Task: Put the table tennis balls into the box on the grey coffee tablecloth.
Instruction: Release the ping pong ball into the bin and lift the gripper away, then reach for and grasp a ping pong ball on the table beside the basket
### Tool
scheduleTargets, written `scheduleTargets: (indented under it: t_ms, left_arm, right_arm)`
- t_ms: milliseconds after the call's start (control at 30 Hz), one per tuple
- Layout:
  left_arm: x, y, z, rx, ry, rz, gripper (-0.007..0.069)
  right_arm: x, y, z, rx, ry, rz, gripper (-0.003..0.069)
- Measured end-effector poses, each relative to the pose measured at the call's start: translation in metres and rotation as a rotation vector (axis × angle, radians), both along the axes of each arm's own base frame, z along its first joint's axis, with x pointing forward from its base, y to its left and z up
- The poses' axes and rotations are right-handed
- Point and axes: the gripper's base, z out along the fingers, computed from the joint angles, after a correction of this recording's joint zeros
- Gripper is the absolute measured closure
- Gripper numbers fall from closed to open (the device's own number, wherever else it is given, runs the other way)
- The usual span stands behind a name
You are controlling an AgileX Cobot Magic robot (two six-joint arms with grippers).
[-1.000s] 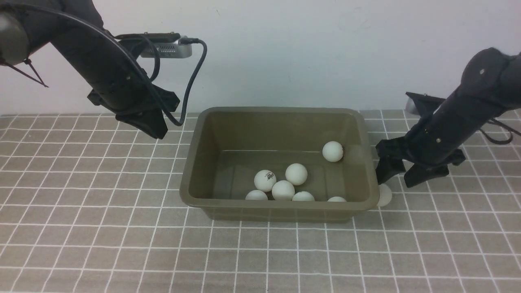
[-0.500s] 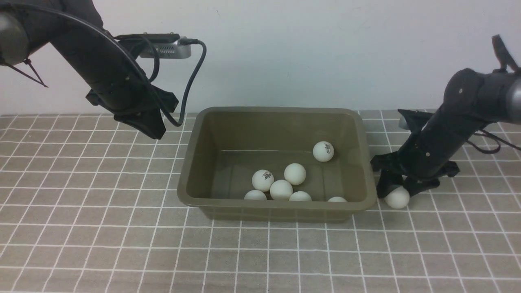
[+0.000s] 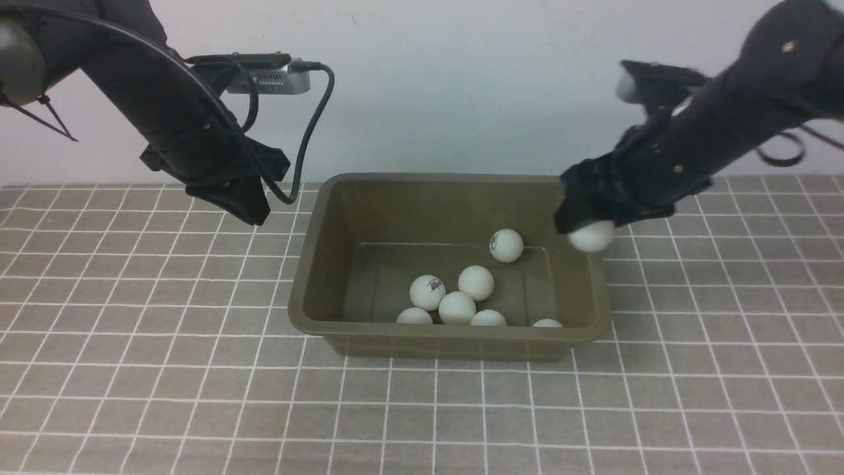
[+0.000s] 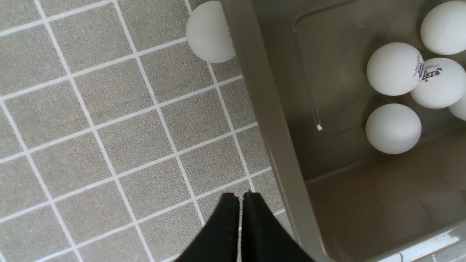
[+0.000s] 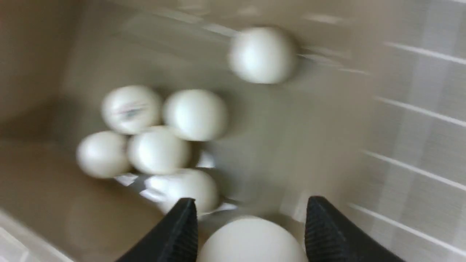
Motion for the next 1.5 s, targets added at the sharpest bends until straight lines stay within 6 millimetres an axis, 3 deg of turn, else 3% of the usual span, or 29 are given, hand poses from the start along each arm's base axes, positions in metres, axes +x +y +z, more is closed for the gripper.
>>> scheduleTargets:
  t_ms: [100, 133, 167, 300, 367, 467, 667, 700, 767, 800, 833, 900, 1067, 1233, 1333, 1500]
  left_arm:
    - [0.0, 0.0, 0.0, -0.001, 0.0, 0.0, 0.0629]
    - [0.0, 0.0, 0.0, -0.003, 0.0, 0.0, 0.0629]
    - [0.0, 0.0, 0.0, -0.003, -0.001, 0.0, 0.0629]
    - [0.0, 0.0, 0.0, -0.003, -0.001, 0.0, 0.0629]
    - [0.0, 0.0, 0.0, -0.005, 0.0, 0.001, 0.0629]
    - [0.0, 0.0, 0.0, -0.005, 0.0, 0.001, 0.0629]
    - [0.0, 0.0, 0.0, -0.005, 0.0, 0.001, 0.0629]
    - [0.0, 0.0, 0.001, -0.006, 0.0, 0.001, 0.0629]
    - [0.0, 0.0, 0.001, -0.006, 0.0, 0.001, 0.0629]
    - [0.0, -0.002, 0.001, -0.006, 0.0, -0.003, 0.0629]
    - [0.0, -0.003, 0.0, -0.006, -0.001, -0.005, 0.0629]
    - [0.003, -0.011, -0.004, -0.007, -0.02, -0.013, 0.0627]
    - [0.019, -0.028, -0.023, -0.01, -0.096, -0.012, 0.0571]
    - [0.039, -0.04, -0.057, -0.012, -0.153, 0.021, 0.0375]
    - [0.05, -0.041, -0.081, -0.007, -0.163, 0.057, 0.0213]
    - [0.059, -0.04, -0.107, 0.006, -0.164, 0.08, 0.0103]
  right_arm:
    - [0.004, 0.02, -0.018, -0.009, 0.022, 0.04, 0.0275]
    - [0.008, 0.024, -0.025, -0.015, 0.031, 0.046, 0.0223]
    - [0.011, 0.026, -0.032, -0.021, 0.043, 0.045, 0.0173]
    - [0.016, 0.026, -0.051, -0.052, 0.072, 0.045, 0.0083]
    - [0.018, 0.025, -0.058, -0.087, 0.075, 0.051, 0.0084]
    - [0.021, 0.019, -0.066, -0.162, 0.077, 0.048, 0.0149]
    - [0.025, -0.017, -0.065, -0.306, 0.113, -0.042, 0.047]
    - [0.025, -0.027, -0.058, -0.317, 0.108, -0.062, 0.0554]
    - [0.024, -0.035, -0.044, -0.314, 0.079, -0.084, 0.0615]
    - [0.02, -0.04, -0.026, -0.304, 0.037, -0.094, 0.0643]
    - [0.02, -0.04, -0.026, -0.304, 0.037, -0.094, 0.0646]
    - [0.008, -0.043, 0.014, -0.264, -0.052, -0.102, 0.0666]
    - [-0.024, -0.046, 0.079, -0.189, -0.191, -0.12, 0.0672]
    - [-0.065, -0.056, 0.137, -0.159, -0.337, -0.135, 0.0673]
    - [-0.098, -0.066, 0.173, -0.165, -0.455, -0.148, 0.0673]
    - [-0.12, -0.073, 0.193, -0.175, -0.527, -0.159, 0.0673]
